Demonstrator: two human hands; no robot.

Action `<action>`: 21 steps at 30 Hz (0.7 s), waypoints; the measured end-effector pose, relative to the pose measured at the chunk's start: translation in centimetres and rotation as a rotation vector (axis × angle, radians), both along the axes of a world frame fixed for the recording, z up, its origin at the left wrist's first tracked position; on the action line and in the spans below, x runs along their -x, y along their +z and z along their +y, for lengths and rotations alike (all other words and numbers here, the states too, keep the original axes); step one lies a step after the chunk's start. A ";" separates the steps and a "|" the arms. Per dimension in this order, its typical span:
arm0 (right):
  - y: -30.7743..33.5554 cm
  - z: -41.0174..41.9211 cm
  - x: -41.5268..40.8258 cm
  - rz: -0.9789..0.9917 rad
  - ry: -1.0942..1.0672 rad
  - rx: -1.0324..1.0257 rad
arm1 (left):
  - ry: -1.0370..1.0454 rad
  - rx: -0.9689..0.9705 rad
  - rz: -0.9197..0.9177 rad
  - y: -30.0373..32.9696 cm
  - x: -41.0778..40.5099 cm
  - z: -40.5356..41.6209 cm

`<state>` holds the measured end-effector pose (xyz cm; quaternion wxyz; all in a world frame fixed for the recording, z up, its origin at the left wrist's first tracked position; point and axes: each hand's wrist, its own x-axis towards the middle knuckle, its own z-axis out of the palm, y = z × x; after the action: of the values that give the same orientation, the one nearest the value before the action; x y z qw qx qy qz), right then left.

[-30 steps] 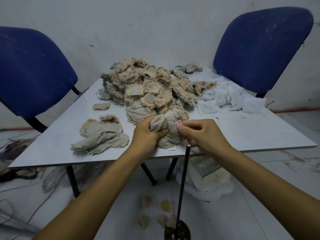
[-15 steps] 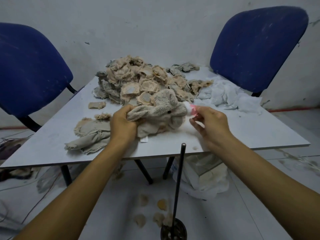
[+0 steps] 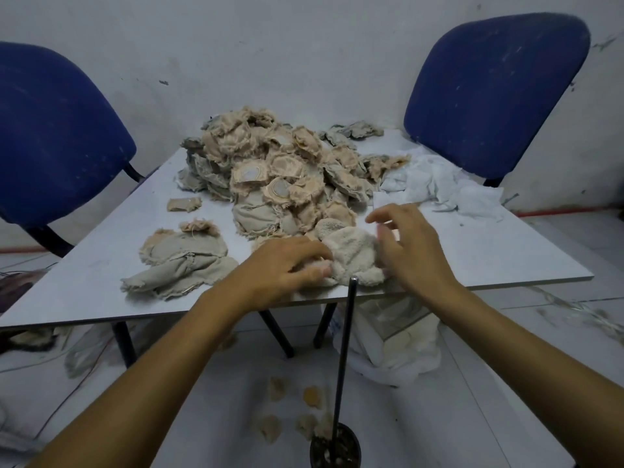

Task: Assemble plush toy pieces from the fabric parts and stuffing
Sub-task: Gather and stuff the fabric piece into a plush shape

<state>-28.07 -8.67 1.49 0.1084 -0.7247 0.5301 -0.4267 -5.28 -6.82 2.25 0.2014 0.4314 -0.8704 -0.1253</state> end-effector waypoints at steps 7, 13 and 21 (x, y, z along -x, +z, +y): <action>-0.4 0.7 -0.8 0.459 0.289 -0.144 | 0.244 0.168 0.243 -0.4 1.4 -0.7; -0.3 0.6 -0.2 0.499 0.227 0.256 | 0.090 0.216 0.019 -1.0 2.5 -1.2; 1.1 1.2 -0.1 0.421 0.305 0.385 | 0.040 0.026 0.257 -0.3 2.4 -1.3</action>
<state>-27.92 -7.43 2.60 -0.0802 -0.8753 0.3358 -0.3386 -7.72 -8.08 1.92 0.3193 0.4266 -0.8302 -0.1640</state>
